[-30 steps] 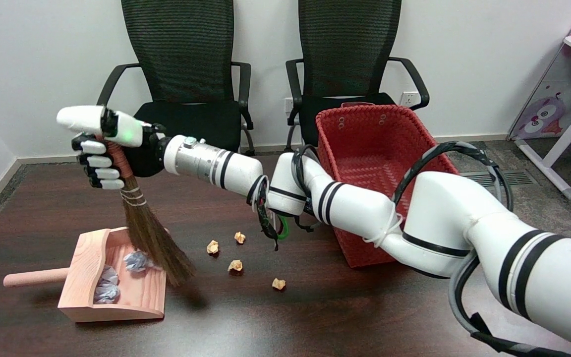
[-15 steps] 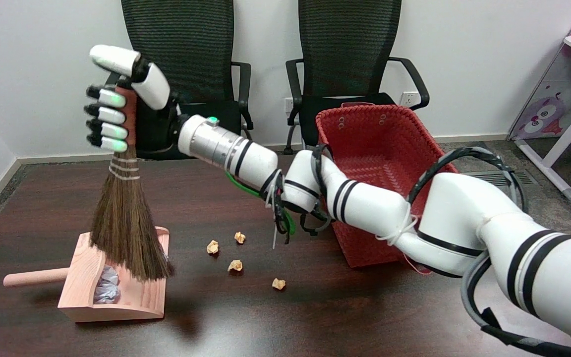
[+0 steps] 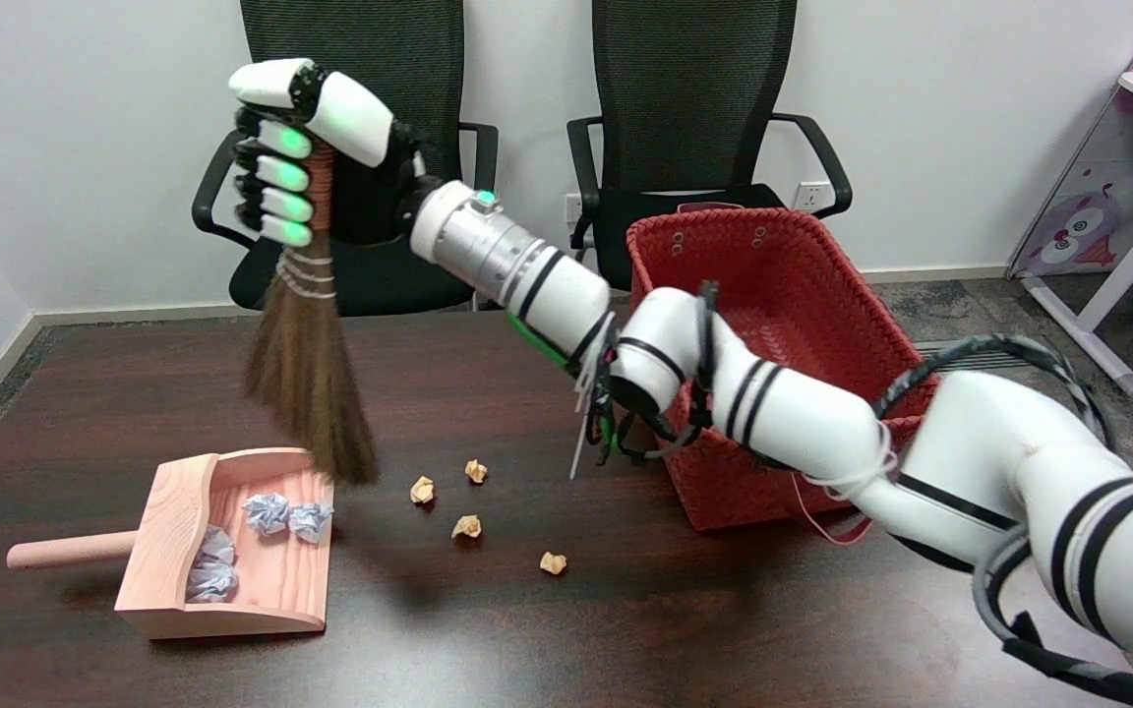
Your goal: Sweep the paper ball into the dustpan.
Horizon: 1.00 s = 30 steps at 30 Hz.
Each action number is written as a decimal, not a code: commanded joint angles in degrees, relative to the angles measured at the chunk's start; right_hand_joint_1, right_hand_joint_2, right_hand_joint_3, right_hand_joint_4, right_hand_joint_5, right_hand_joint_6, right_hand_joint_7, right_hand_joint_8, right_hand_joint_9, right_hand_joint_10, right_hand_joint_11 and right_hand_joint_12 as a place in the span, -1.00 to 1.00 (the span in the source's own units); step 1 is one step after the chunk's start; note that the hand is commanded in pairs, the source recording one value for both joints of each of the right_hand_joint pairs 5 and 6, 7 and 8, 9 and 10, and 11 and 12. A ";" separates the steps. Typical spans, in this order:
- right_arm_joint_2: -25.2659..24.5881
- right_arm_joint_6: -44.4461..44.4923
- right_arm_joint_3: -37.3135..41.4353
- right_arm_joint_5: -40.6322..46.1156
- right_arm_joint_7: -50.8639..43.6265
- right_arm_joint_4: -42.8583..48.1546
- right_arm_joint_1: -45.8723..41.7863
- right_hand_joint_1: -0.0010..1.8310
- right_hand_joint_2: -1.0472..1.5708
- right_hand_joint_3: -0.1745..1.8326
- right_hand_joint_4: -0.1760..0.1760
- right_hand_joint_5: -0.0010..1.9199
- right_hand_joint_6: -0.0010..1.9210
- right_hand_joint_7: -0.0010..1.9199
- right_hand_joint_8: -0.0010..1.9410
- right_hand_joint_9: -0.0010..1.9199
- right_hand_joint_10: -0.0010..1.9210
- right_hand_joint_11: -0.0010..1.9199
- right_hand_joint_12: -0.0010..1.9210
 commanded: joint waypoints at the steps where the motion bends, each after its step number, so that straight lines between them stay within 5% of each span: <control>1: 9.05 29.46 30.63 2.58 -48.56 -37.41 -21.66 -0.39 0.56 0.11 0.09 1.00 1.00 1.00 0.98 1.00 1.00 1.00 1.00; 14: 5.90 32.73 38.24 2.06 -55.48 -44.28 -31.51 -0.43 0.62 0.14 0.13 1.00 1.00 1.00 0.98 1.00 1.00 1.00 1.00; 24: -17.20 30.09 50.34 -16.21 -67.57 -52.48 -48.45 -0.42 0.64 0.14 0.14 1.00 1.00 1.00 0.98 1.00 1.00 1.00 1.00; 30: -18.48 27.91 47.82 -16.82 -65.92 -53.66 -52.30 -0.41 0.63 0.15 0.12 1.00 1.00 1.00 0.98 1.00 1.00 1.00 1.00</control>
